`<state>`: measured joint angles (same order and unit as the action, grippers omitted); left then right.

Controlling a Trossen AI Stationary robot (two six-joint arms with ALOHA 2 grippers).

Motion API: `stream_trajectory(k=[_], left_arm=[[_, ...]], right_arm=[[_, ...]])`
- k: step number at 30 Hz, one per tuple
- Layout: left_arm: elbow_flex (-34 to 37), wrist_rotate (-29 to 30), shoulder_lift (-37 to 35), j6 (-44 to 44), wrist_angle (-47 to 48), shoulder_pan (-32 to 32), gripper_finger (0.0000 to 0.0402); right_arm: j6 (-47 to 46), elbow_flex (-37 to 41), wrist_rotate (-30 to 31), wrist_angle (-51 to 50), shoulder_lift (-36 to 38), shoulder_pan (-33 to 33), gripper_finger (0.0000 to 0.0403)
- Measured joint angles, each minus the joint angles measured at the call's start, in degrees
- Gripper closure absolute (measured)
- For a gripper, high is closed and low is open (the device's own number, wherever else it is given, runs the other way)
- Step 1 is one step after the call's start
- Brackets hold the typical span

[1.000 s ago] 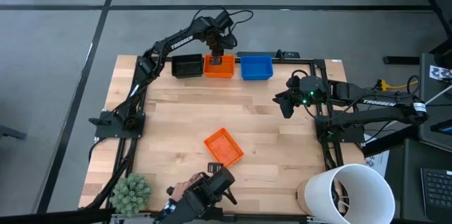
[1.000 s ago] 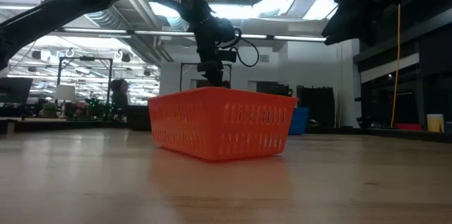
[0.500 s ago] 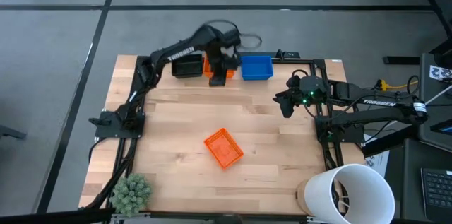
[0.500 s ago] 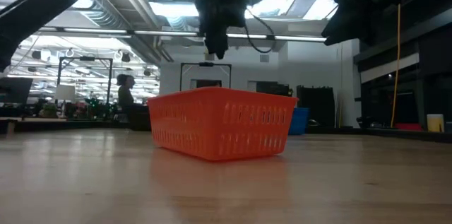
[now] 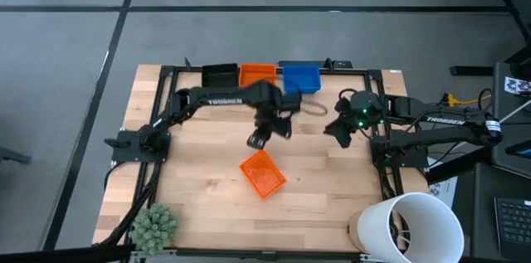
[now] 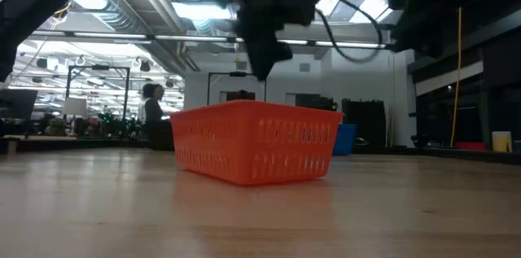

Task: Stack baskets by color
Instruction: Stack the bottom orange bin on top of the top orange bin

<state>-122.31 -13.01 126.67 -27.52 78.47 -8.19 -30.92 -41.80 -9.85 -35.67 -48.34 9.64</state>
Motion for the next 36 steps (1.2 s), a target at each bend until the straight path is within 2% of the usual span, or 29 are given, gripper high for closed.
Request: stream_trajectory(k=[2,4,8,12,17,21,26,36], left_arm=[[3.84,3.50,0.07,1.95,-1.31,1.51,0.0331],[6.44,6.46,0.13,4.81,-1.26,2.68,0.0333],[7.90,7.87,0.13,8.56,-1.84,4.97,0.0335],[7.88,7.96,-0.20,9.06,-6.33,6.57,0.0335],[7.81,8.18,-0.47,6.74,-8.62,7.75,0.0335],[7.76,8.10,1.02,3.20,-11.94,9.19,0.0335],[7.70,8.04,0.92,2.92,-15.79,9.86,0.0328],[7.77,7.36,0.92,0.51,-13.52,10.42,0.0326]], right_arm=[[-2.60,0.00,-2.60,-1.89,0.16,-0.92,0.0281],[-6.90,-0.02,-1.97,-5.99,0.81,-2.14,0.0281],[-20.35,-0.81,2.43,-20.59,2.03,-4.09,0.0281],[-26.88,-1.20,0.39,-28.14,3.69,-7.15,0.0281],[-27.44,-1.27,0.32,-28.05,5.54,-10.86,0.0281],[-27.49,-1.27,0.31,-28.05,6.26,-12.10,0.0281],[-27.04,-1.27,0.74,-28.06,6.54,-12.83,0.0281],[-25.81,-1.27,1.21,-28.09,6.54,-12.98,0.0281]])
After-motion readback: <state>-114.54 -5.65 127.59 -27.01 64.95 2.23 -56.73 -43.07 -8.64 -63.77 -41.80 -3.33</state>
